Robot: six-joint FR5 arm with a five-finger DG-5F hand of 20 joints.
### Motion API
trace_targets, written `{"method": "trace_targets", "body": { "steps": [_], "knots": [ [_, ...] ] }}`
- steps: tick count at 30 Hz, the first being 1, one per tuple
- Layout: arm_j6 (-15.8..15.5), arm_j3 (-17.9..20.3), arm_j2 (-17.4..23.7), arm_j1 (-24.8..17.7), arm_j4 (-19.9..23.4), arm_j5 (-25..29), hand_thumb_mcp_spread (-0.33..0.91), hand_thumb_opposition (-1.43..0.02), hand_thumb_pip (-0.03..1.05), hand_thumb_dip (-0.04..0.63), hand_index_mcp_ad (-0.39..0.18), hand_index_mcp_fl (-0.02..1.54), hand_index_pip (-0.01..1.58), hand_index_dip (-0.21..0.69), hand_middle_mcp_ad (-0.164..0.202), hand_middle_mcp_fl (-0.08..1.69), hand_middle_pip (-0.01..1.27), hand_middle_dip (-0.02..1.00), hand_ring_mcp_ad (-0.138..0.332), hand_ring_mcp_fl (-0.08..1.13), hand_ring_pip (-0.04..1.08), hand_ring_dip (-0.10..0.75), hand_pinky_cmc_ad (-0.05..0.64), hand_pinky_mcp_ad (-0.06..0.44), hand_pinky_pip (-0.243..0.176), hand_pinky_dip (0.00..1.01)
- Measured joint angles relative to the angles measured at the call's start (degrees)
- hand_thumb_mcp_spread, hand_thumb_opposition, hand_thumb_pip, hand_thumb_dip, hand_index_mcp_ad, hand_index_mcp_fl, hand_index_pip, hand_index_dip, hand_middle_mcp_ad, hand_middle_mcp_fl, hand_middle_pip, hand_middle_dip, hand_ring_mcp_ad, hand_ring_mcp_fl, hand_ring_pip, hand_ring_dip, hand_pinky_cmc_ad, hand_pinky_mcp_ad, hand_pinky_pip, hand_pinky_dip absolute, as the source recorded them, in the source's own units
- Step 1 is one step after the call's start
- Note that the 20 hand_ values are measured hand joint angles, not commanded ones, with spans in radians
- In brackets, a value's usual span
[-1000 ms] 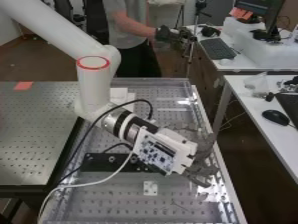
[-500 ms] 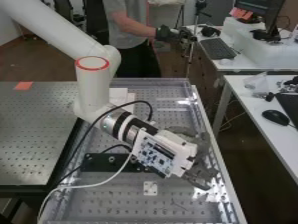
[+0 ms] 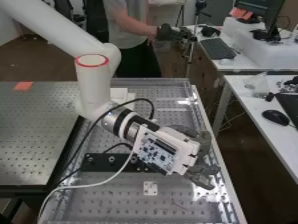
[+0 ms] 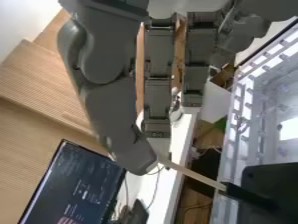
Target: Grab the chopstick and place it in the clear container
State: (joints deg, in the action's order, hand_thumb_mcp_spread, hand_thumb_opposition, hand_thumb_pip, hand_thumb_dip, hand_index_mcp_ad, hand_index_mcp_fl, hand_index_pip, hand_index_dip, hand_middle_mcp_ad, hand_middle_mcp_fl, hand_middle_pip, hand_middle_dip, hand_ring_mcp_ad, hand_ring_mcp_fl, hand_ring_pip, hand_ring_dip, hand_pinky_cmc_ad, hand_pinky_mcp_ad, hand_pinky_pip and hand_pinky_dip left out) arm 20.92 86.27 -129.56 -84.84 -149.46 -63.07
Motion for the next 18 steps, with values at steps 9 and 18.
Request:
{"method": "trace_targets", "body": {
  "steps": [9,18],
  "knots": [
    [-1.3,0.4,0.9,-0.3,1.6,1.0,0.85,-1.04,0.44,0.298,-0.133,1.09,0.63,0.267,-0.012,1.22,0.26,0.71,0.126,0.62,0.12,0.414,0.405,0.101,-0.035,0.15],
    [-5.3,-0.1,3.1,0.0,2.5,0.3,0.85,-1.06,0.44,0.298,-0.133,1.13,0.58,0.283,-0.012,1.27,0.24,0.70,0.127,0.63,0.12,0.414,0.415,0.120,-0.035,0.15]
  ]
}}
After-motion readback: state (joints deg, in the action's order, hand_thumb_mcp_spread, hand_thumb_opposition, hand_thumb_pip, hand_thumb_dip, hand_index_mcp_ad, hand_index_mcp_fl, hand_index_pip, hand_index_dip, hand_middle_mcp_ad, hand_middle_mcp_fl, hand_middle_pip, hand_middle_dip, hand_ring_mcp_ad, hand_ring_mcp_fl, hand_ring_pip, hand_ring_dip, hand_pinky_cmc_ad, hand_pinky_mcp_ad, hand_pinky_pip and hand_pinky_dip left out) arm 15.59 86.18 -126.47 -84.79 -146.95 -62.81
